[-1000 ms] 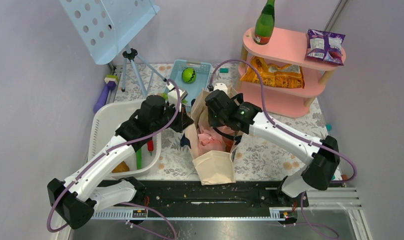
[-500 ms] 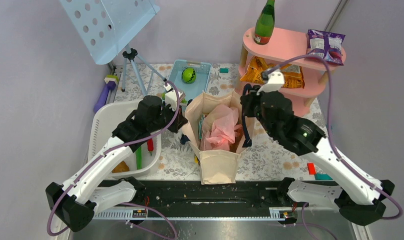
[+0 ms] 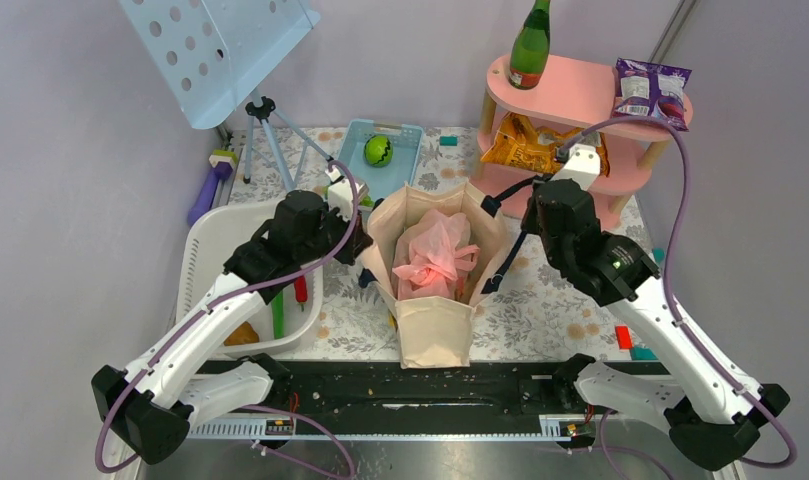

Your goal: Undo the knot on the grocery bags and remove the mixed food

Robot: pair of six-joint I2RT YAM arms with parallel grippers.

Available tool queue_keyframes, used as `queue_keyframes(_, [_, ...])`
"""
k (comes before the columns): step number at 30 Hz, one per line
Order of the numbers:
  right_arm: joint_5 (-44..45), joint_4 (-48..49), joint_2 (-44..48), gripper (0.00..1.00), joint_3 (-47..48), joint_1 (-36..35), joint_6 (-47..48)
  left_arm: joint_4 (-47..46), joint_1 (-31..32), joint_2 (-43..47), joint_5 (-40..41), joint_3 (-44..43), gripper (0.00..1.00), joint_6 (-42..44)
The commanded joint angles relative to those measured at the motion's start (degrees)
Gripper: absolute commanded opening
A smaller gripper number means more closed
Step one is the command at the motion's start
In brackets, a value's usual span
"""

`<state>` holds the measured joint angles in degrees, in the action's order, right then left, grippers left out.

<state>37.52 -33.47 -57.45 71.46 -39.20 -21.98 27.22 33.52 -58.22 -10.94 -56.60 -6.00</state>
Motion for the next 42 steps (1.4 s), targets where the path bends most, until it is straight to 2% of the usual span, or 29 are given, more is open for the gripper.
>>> queue_keyframes(1, [-2.51, -7.33, 1.33, 0.0, -4.67, 4.87, -6.83, -2.7, -1.07, 1.01, 3.78, -0.27, 0.0, 1.0])
queue_keyframes(5, [-4.43, -10.52, 0.57, 0.0, -9.97, 7.79, -11.91, -2.7, -1.24, 1.08, 4.36, -0.22, 0.0, 0.76])
queue_keyframes(8, [-4.19, -10.84, 0.7, 0.1, -13.82, 9.88, -14.76, -2.7, -1.35, 1.11, 4.77, -0.18, 0.0, 0.49])
queue_keyframes(9, [-4.76, -10.88, 0.94, 0.18, -14.17, 10.37, -15.12, -2.7, -1.35, 1.24, 4.85, -0.14, 0.0, 0.42])
queue_keyframes(10, [-5.09, -10.83, 1.17, 0.32, -13.87, 10.53, -14.75, -2.77, -1.46, 1.18, 4.78, -0.15, 0.0, 0.38])
queue_keyframes(12, [-5.65, -10.98, 1.84, 0.74, -12.08, 10.54, -12.85, -2.79, -1.48, 1.18, 4.53, -0.09, 0.0, 0.27])
queue_keyframes(13, [-5.94, -11.08, 2.28, 0.88, -10.93, 10.5, -11.74, -2.87, -1.49, 1.12, 4.45, -0.09, 0.0, 0.21])
queue_keyframes(14, [-6.19, -11.33, 2.79, 0.96, -9.51, 10.47, -10.27, -2.95, -1.53, 1.09, 4.28, -0.11, 0.0, 0.1])
queue_keyframes(15, [-6.38, -11.55, 3.44, 0.99, -7.47, 10.54, -8.81, -3.04, -1.53, 1.08, 3.99, -0.17, 0.0, -0.01])
queue_keyframes(18, [-8.37, -12.02, 5.76, 0.99, -2.89, 10.46, -6.35, -3.14, -1.65, 1.14, 3.55, -0.16, 0.0, -0.32])
queue_keyframes(22, [-22.02, -7.02, 8.0, 0.99, 0.77, 10.46, -4.38, -3.56, -1.72, 1.26, 2.85, 0.0, 0.0, -0.75])
queue_keyframes(25, [-31.28, -5.76, 4.78, 1.0, 3.8, 9.51, -5.8, -3.67, -1.79, 0.9, 2.2, 0.0, 0.0, -1.17])
queue_keyframes(30, [-26.2, -0.89, -1.92, 0.99, 5.73, -4.85, -5.98, -3.8, -1.86, 0.55, 1.5, -0.01, 0.0, -1.63])
queue_keyframes(34, [-28.62, 3.23, -6.5, 1.0, 4.88, -9.44, -12.73, -4.08, -1.88, 0.88, 1.84, 0.17, 0.0, -1.75])
queue_keyframes(37, [-25.53, -0.87, -10.6, 1.0, 4.77, -12.5, -18.25, -4.17, -1.88, 0.95, 1.89, 0.34, 0.0, -1.91])
queue_keyframes(42, [-24.74, -2.18, -15.1, 0.99, 1.34, -16.26, -22.82, -4.36, -1.88, 1.06, 2.0, 0.55, 0.0, -1.91])
